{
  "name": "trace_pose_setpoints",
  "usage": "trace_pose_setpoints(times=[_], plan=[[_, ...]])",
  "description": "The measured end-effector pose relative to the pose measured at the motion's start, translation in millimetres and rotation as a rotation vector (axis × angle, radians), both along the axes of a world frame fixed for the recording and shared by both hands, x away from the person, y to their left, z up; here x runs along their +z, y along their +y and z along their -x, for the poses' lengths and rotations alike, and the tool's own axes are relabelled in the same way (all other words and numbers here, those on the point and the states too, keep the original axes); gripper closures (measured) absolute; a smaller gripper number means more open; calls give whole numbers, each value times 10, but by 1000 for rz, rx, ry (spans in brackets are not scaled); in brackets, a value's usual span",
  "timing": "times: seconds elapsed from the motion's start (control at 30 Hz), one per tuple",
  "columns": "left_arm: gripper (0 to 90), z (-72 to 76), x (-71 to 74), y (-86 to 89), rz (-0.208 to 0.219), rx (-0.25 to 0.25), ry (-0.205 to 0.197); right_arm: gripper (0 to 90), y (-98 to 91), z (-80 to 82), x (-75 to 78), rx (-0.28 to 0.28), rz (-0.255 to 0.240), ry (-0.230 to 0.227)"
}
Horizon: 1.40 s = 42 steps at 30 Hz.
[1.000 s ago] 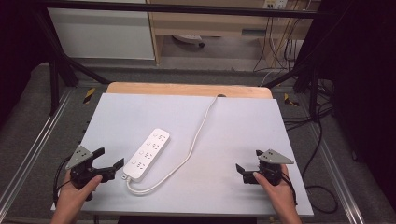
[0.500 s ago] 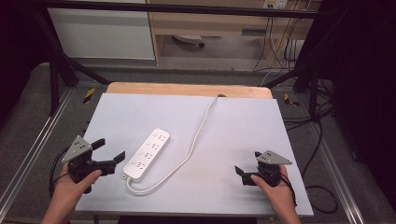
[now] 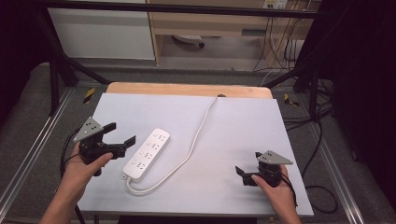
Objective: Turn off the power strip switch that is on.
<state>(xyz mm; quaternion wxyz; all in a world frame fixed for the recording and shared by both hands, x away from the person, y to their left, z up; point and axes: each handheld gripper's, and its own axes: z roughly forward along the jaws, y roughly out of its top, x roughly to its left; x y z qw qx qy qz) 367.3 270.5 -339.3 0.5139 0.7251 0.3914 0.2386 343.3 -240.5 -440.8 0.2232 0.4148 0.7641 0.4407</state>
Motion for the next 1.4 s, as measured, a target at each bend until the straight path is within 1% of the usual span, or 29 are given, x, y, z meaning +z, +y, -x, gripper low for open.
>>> trace_pose_setpoints(times=[0.1, 0.13, 0.17, 0.23, 0.33, 0.37, 0.47, 0.5, 0.67, 0.77, 0.87, 0.9, 0.93, 1.0, 1.1, 1.13, 1.17, 1.2, 1.27, 1.33, 1.4], plan=[[93, -41, -13, 17, 6, 18, 5, 27, -4, -5, 0, 4, 0, 4], [98, -53, -22, 38, 15, 25, 18, 27, -5, -6, 1, 3, 0, 4], [110, -53, -22, 38, 15, 25, 18, 27, -5, -6, 1, 3, 0, 4], [109, -55, -34, 58, 17, 46, 21, 27, -6, -6, 1, 1, 1, 3], [120, -62, -56, 88, 10, 52, 29, 27, 1, -7, -2, 3, 3, 8], [121, -66, -63, 95, 0, 56, 29, 27, 6, -6, -2, 5, 1, 10], [129, -78, -77, 113, -1, 71, 31, 27, 12, -8, -4, 11, 5, 15], [133, -86, -87, 126, -6, 84, 31, 27, 11, -7, -3, 10, 3, 16], [135, -101, -113, 137, -4, 87, 35, 27, -4, -11, -2, 3, -2, 19], [163, -117, -133, 127, -13, 96, 32, 27, -12, -8, 10, 5, -14, 21], [209, -138, -163, 103, -9, 90, 37, 27, -9, -9, 9, 7, -14, 23], [209, -144, -172, 96, -12, 89, 39, 27, -9, -9, 9, 7, -14, 23], [250, -149, -182, 88, -12, 86, 41, 27, -8, -11, 7, 9, -14, 24], [266, -155, -198, 76, -19, 85, 44, 27, -8, -10, 7, 10, -14, 25], [322, -158, -224, 59, -19, 79, 48, 27, -10, -10, 8, 11, -18, 28], [322, -156, -230, 61, -27, 78, 48, 27, -10, -10, 8, 11, -18, 28], [357, -159, -238, 60, -28, 74, 49, 27, -8, -11, 8, 13, -18, 28], [357, -163, -244, 61, -29, 70, 52, 27, -8, -11, 8, 13, -18, 28], [438, -169, -254, 71, -30, 65, 53, 27, 3, -13, 5, 16, -17, 31], [465, -173, -269, 74, -39, 58, 55, 27, 5, -12, 7, 19, -21, 37], [500, -174, -290, 67, -42, 53, 57, 27, 5, -11, 9, 17, -21, 34]])
